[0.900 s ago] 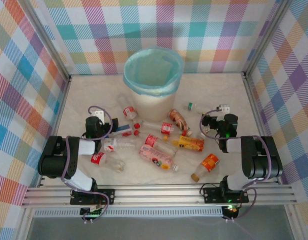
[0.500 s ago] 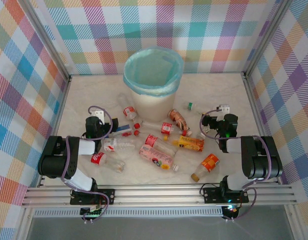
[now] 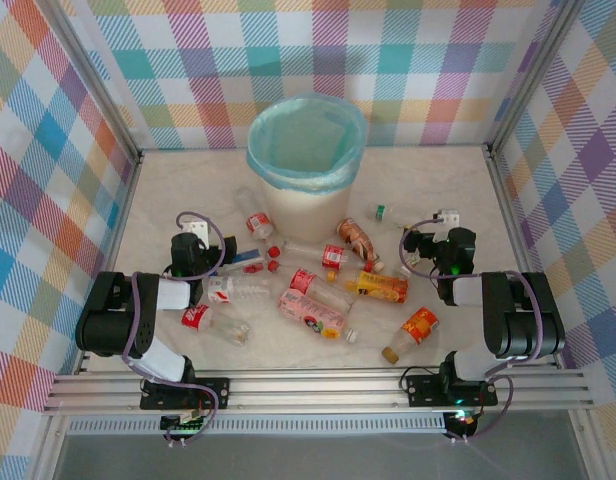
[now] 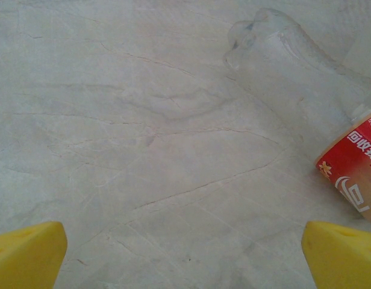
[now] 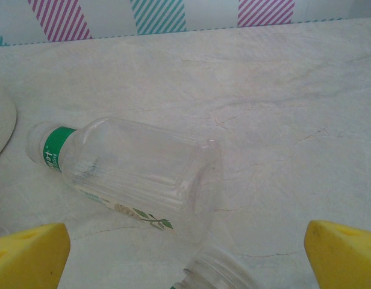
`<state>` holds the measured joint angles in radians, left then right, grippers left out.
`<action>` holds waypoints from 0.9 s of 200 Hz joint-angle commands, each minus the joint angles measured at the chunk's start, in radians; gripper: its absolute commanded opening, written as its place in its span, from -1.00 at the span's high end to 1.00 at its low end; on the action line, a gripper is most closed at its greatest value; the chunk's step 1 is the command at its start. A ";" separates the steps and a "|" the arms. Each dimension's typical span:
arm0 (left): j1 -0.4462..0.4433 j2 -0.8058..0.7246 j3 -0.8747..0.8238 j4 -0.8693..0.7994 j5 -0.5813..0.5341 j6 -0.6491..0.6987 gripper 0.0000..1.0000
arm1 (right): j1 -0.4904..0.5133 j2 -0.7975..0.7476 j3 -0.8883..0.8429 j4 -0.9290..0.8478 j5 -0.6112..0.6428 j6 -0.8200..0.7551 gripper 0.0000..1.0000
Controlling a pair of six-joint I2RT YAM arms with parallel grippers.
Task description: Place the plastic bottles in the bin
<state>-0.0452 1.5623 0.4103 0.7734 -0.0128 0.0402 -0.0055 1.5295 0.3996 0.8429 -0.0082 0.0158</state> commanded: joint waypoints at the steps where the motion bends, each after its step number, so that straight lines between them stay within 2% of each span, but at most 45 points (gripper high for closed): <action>1: -0.004 0.004 0.022 0.015 -0.006 -0.006 -1.00 | 0.002 0.004 0.005 -0.005 0.000 0.013 -0.99; 19: -0.004 0.003 0.019 0.017 -0.008 -0.006 -1.00 | 0.002 0.003 0.004 -0.003 -0.001 0.012 -0.99; 30: -0.004 -0.005 0.024 0.002 -0.030 -0.014 -0.88 | 0.002 -0.004 0.003 0.000 0.002 0.015 -0.99; 39: -0.004 -0.030 0.028 -0.025 -0.067 -0.030 -0.87 | 0.002 -0.032 0.016 -0.046 0.010 0.021 -0.99; 64: -0.007 -0.171 0.076 -0.238 -0.132 -0.041 -0.89 | 0.002 -0.172 0.105 -0.338 0.031 0.035 -0.99; 86: -0.028 -0.319 0.087 -0.373 -0.189 -0.057 -0.89 | 0.001 -0.265 0.186 -0.574 0.094 0.113 -0.98; 104: -0.067 -0.437 0.141 -0.551 -0.225 -0.097 -0.86 | 0.002 -0.318 0.277 -0.810 0.089 0.198 -0.94; 121: -0.145 -0.514 0.222 -0.728 -0.242 -0.115 -0.81 | 0.001 -0.345 0.376 -1.042 0.031 0.276 -0.92; 145: -0.330 -0.604 0.305 -0.897 -0.255 -0.077 -0.76 | 0.002 -0.374 0.474 -1.276 -0.143 0.341 -0.89; 173: -0.595 -0.686 0.374 -1.041 -0.243 0.099 -0.74 | 0.003 -0.417 0.525 -1.454 -0.363 0.382 -0.68; 180: -0.649 -0.698 0.397 -1.126 -0.213 0.157 -0.74 | 0.006 -0.425 0.538 -1.496 -0.407 0.391 -0.63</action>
<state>-0.5423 0.9154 0.7425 -0.0856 -0.2520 0.0269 -0.0051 1.1446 0.8886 -0.3653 -0.1825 0.3321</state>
